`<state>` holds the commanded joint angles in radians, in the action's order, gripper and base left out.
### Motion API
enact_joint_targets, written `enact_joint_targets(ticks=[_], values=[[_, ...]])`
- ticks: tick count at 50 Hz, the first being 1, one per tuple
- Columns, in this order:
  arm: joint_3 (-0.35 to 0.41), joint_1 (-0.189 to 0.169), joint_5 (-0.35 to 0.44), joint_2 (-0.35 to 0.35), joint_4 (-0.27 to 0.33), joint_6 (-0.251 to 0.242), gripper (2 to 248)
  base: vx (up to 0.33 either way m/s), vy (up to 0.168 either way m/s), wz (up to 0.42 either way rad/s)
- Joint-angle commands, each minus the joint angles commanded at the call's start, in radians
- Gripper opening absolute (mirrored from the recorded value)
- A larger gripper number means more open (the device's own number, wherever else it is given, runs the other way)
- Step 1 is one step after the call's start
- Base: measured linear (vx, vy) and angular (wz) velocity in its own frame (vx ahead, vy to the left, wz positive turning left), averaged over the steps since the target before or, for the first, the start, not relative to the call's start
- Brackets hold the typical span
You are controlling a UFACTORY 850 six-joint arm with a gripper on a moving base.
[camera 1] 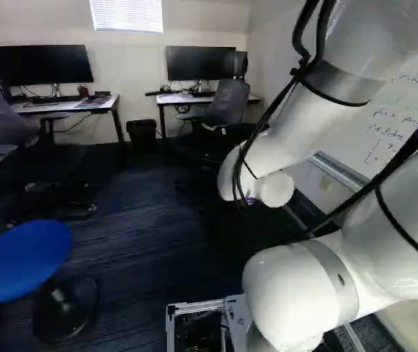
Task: Open the door and move inside
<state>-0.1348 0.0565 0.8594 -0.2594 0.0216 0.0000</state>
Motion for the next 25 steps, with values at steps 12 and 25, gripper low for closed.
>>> enact_joint_targets(ticks=[12, 25], values=[[0.029, -0.035, 0.008, -0.012, -0.013, 0.0, 247, 0.0, 0.0, 0.0], [0.045, -0.054, 0.013, -0.019, -0.021, 0.0, 247, 0.0, 0.0, 0.0]])
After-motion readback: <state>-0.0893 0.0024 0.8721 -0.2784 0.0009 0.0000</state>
